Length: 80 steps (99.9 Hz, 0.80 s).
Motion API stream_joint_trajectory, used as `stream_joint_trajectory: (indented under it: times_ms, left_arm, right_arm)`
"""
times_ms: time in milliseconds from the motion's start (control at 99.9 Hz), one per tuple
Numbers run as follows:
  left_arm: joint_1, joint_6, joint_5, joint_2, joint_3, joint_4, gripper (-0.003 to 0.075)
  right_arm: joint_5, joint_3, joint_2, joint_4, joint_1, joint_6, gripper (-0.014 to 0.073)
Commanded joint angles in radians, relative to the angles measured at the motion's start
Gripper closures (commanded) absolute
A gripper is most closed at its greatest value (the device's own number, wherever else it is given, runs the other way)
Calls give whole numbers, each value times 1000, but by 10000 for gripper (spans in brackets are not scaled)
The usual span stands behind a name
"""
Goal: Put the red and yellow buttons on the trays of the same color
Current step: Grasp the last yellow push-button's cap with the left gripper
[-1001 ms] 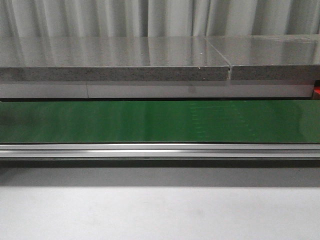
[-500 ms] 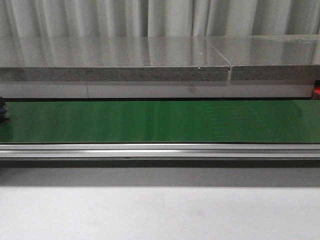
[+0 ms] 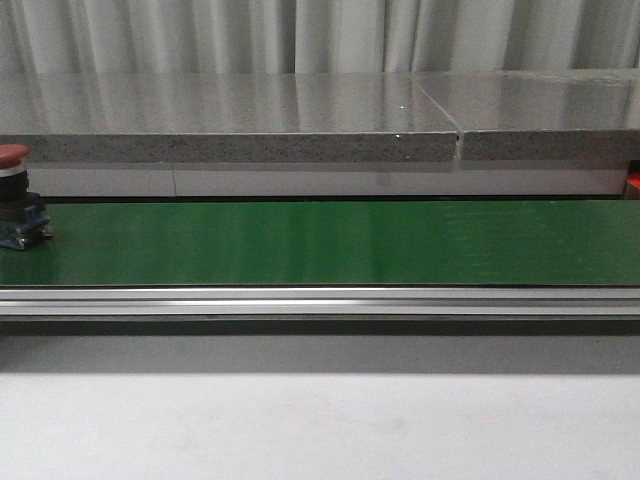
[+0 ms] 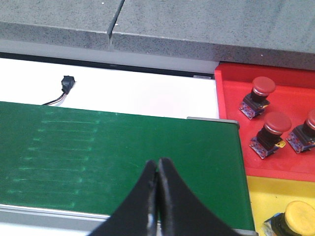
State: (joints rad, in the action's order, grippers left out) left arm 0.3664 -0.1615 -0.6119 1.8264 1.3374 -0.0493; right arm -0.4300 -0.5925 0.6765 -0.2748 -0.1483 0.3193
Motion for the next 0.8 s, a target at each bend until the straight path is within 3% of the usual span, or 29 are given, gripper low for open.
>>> stream_joint_trajectory:
  times_ms: [0,330,560,671,791]
  left_arm:
    - [6,1,60,-9,58,7,183]
    - [6,1,54,133,211,7,183]
    - [6,1,64,186,233,6,199]
    - [6,1,58,193,233,6,283]
    - [6,3,49,193,233,6,468]
  right_arm:
    - [70,-27,-6,-6,2,5,662]
    - [70,-27,-6,-6,2,5,662]
    - [70,-27,-6,-6,2,5,662]
    - [70,-27,-6,-6,2,5,662]
    - [70,-27,-6,-6,2,5,662]
